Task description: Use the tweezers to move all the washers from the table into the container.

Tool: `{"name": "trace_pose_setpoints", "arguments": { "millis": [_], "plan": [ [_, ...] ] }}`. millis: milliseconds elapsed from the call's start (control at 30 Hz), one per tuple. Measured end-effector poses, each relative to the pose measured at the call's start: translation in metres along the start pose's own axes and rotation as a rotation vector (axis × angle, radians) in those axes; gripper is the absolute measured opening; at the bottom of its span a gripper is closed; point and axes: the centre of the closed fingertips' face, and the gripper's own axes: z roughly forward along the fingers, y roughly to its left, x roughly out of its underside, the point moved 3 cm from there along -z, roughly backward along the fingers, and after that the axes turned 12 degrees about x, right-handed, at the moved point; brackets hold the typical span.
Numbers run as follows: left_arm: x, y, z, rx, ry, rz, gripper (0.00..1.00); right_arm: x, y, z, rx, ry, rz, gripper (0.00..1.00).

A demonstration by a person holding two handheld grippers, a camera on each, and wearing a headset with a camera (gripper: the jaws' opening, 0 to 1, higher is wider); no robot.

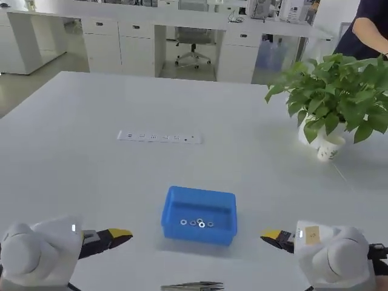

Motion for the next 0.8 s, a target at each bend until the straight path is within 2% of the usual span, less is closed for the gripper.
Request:
{"name": "trace_pose_setpoints", "arguments": {
  "millis": [133,300,633,800],
  "plan": [
    [-0.002,0.001,-0.005,-0.007,-0.007,-0.002,0.99,0.0,-0.003,-0.003,0.01,-0.002,0.005,0.96],
    [-0.004,0.006,-0.016,-0.025,-0.04,-0.009,0.99,-0.001,-0.001,-0.004,0.009,-0.013,0.026,1.0],
    [0.001,0.01,-0.026,-0.043,-0.039,-0.001,0.99,-0.008,0.0,-0.003,0.021,-0.023,0.031,1.0],
    [0.0,0.01,-0.029,-0.044,-0.037,0.01,0.99,-0.007,0.001,-0.008,0.026,-0.019,0.035,1.0]
  ]
}}
